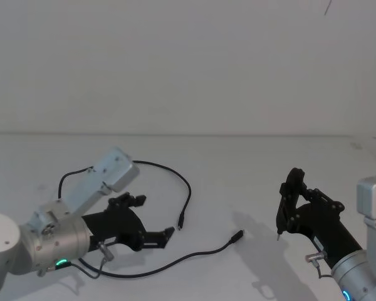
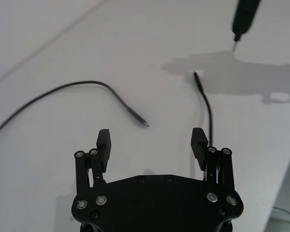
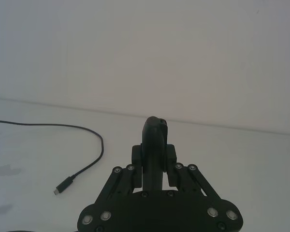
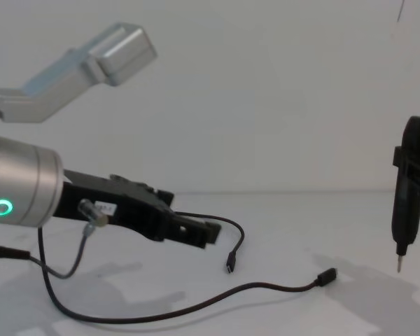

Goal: Pick up the data cable with the one hand.

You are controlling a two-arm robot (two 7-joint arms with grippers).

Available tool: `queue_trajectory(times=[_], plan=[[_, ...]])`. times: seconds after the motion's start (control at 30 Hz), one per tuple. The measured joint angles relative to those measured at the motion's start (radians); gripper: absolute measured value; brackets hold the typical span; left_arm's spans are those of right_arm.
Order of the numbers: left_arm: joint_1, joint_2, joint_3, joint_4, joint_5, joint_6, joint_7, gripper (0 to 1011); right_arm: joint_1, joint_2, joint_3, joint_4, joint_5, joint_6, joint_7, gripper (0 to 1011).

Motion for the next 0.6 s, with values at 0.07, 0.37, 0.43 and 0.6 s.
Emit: queue_trajectory(times=[0.07,0.37,0.43,0.6], plan=[[-0.012,-0.002,0.013,0.006,-0.002,0.014,-0.015,1001,0.0,0.0,0.0,0.0,0.0,0.0,0.0,279],[-0.067,-0.021,0.067,0.044,-0.005,0.062,-0.075,1001,0.0,0.0,0.0,0.0,0.0,0.0,0.0,279],[-0.079,-0.028,0.08,0.056,-0.005,0.068,-0.083,1001,0.0,0.0,0.0,0.0,0.0,0.0,0.0,279],[-0.101,-0.042,0.101,0.079,-0.001,0.08,-0.091,1001,0.0,0.0,0.0,0.0,0.0,0.0,0.0,279]])
